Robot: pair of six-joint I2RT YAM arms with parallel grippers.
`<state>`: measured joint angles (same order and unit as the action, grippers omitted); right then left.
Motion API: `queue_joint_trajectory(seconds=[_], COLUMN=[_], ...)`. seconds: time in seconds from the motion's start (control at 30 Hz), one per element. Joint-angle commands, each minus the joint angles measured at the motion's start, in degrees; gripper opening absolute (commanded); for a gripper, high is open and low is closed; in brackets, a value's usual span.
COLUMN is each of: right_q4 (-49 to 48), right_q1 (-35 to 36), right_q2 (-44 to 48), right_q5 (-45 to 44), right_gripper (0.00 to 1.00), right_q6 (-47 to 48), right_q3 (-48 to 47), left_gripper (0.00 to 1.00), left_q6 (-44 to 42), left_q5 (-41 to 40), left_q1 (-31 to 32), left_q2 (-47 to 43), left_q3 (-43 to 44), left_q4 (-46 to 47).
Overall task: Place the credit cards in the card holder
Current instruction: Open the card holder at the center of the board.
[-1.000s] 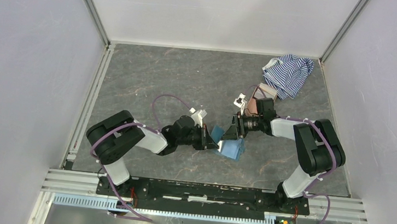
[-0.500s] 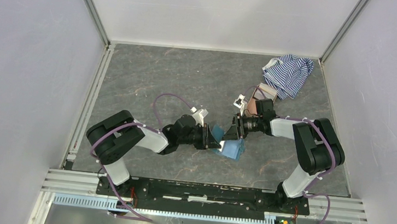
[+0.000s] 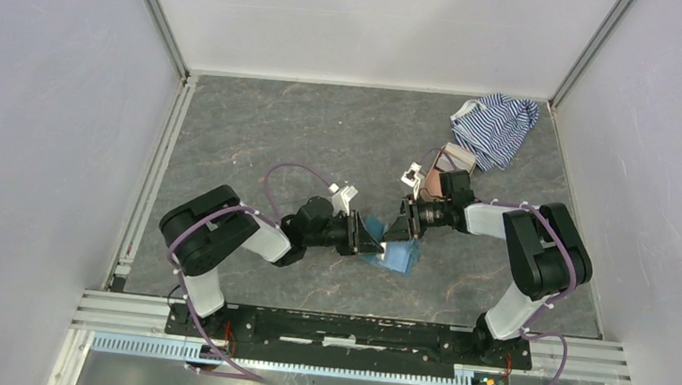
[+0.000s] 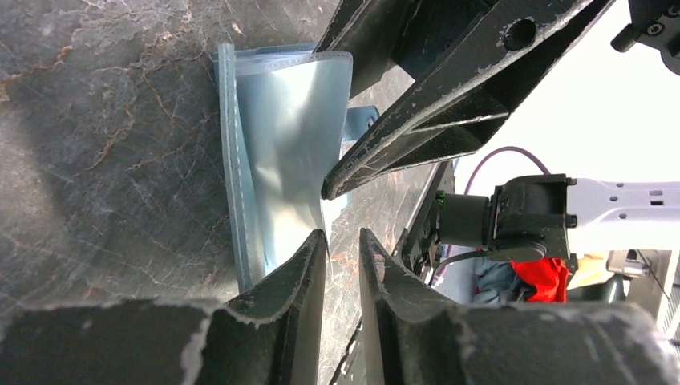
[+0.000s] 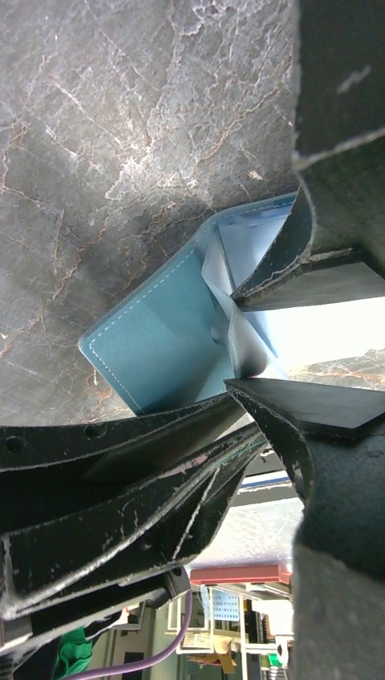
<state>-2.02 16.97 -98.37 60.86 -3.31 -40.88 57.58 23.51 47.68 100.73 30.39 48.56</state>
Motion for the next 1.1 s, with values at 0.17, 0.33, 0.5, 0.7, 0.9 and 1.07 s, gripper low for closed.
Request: queue_joint_trajectory(seconds=[0.17, 0.33, 0.5, 0.7, 0.9, 1.07], right_q4=[0.9, 1.7, 1.9, 1.9, 1.9, 1.9], right_q1=[-0.3, -1.0, -1.1, -1.1, -1.1, -1.1], right_q2=[-1.1, -1.3, -1.3, -1.7, -1.8, -1.7], right_q5=[2.9, 3.3, 3.6, 4.2, 4.8, 5.1], right_gripper=[0.41, 0.41, 0.4, 0.39, 0.4, 0.41], right_q6=[2.9, 4.2, 4.8, 4.9, 5.0, 5.1], right_q3=[-0.4, -0.4, -0.4, -0.4, -0.5, -0.5], left_gripper=[0.25, 0.23, 0.2, 0.19, 0.12, 0.13], left_q6=[5.1, 6.2, 7.0, 7.8, 8.5, 9.3], left_q5=[3.2, 3.6, 3.9, 4.7, 5.7, 6.3], left_q1=[-1.3, -2.1, -2.2, -2.2, -2.2, -2.2], left_q2=[2.3, 3.2, 5.2, 6.2, 6.6, 7.9], left_q3=[-2.1, -2.9, -2.0, -2.0, -1.7, -1.3], left_q4=[9.1, 10.6, 11.2, 13.3, 14.6, 14.9])
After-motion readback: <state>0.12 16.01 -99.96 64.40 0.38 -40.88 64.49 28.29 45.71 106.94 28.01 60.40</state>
